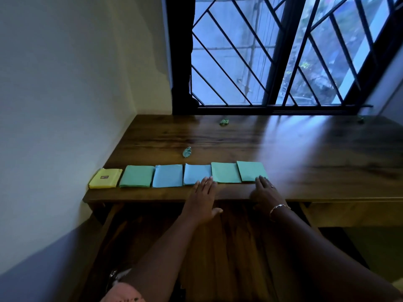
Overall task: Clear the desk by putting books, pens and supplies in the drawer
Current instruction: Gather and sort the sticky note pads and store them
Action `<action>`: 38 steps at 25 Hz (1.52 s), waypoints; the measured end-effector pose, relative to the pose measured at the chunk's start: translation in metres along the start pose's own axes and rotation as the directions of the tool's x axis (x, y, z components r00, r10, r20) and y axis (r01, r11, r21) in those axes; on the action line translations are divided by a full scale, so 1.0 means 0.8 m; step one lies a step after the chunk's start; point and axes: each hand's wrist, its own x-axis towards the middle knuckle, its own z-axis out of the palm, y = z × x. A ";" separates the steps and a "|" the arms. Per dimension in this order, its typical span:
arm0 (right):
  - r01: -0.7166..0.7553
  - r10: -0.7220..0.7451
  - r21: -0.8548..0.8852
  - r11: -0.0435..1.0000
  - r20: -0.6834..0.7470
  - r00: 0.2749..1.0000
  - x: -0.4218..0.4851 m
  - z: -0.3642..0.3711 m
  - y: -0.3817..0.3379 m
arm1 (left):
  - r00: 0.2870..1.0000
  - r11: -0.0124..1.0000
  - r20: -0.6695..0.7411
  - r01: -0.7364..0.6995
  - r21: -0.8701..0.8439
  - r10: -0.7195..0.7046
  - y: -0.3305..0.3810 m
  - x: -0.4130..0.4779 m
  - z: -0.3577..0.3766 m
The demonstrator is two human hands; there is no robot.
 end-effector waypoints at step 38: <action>0.192 -0.176 -0.051 0.980 0.221 0.959 -0.101 -0.049 0.056 | 0.988 0.964 0.137 -0.027 -0.266 0.065 0.135 -0.014 -0.046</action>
